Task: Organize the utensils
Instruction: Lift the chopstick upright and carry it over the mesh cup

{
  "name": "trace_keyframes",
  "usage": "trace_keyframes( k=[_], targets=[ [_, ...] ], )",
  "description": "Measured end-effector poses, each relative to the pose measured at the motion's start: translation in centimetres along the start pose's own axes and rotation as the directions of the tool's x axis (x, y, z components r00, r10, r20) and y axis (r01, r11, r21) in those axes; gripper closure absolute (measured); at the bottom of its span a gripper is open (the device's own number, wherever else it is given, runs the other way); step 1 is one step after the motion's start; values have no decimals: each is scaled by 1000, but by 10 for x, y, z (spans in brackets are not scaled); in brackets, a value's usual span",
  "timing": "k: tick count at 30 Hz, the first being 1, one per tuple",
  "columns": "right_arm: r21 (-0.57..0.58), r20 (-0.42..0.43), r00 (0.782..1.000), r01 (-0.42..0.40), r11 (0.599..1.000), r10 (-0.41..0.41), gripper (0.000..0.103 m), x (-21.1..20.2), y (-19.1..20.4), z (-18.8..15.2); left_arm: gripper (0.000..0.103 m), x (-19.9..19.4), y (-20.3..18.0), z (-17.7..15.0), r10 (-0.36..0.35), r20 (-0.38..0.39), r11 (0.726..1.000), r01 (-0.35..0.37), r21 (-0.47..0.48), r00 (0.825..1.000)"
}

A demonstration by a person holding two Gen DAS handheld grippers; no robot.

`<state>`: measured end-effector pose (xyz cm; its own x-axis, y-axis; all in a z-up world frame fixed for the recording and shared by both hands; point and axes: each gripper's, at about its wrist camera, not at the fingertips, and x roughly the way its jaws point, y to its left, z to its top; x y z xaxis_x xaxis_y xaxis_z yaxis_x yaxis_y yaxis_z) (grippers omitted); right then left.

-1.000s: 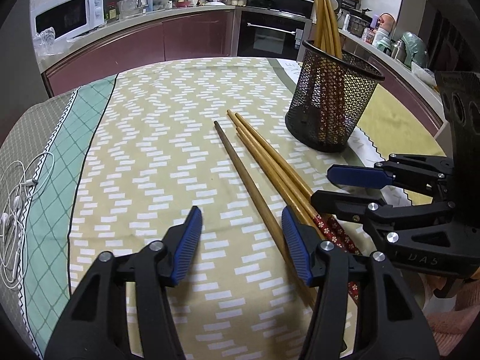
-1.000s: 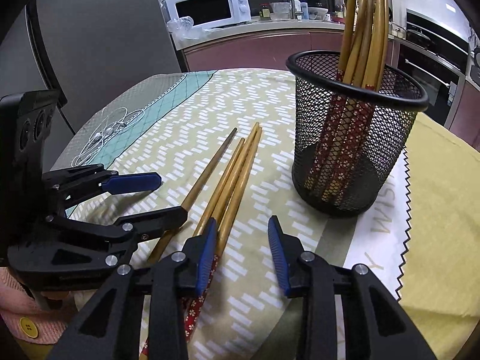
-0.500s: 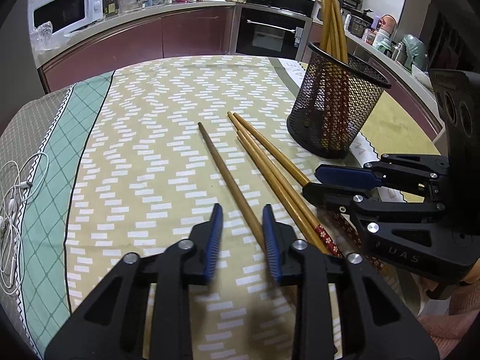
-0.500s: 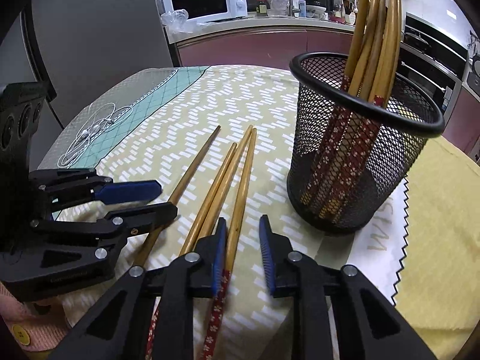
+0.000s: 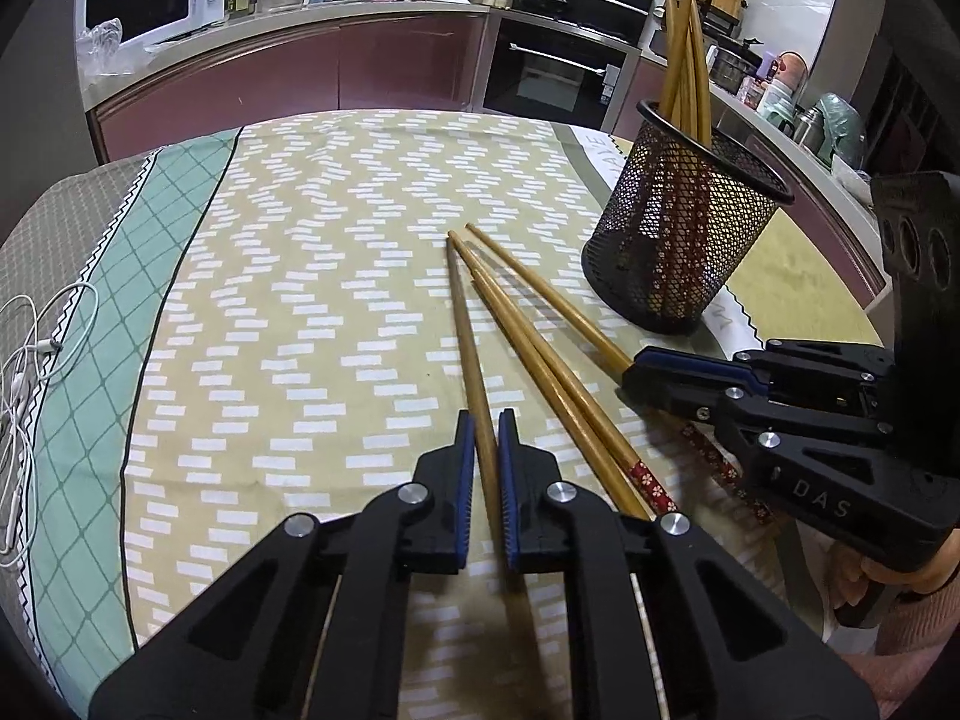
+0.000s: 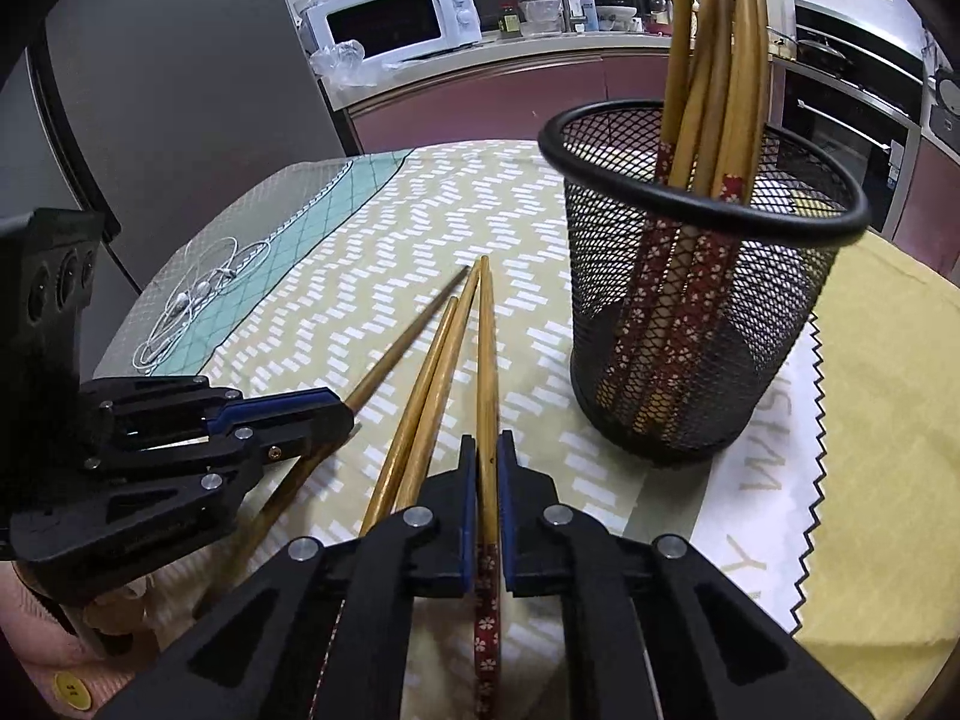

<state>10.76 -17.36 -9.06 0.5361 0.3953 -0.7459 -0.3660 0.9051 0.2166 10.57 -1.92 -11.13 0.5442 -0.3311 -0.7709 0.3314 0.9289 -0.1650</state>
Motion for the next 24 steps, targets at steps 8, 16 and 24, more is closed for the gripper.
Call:
trace_keyframes(
  k=[8,16,24],
  targets=[
    [-36,17,998,-63,997,63,97,-12,7,-2,95,-17,-4,-12,-27,19,999,26,19,999],
    [-61,-32,998,-63,996,61,97,-2,11,-6,95,-13,-14,-17,-28,-1,998,28,65,1000],
    [-67,-55,998,-47,997,44,96,11,13,0,91,-1,-16,-7,-20,-26,995,23,98,999]
  ],
)
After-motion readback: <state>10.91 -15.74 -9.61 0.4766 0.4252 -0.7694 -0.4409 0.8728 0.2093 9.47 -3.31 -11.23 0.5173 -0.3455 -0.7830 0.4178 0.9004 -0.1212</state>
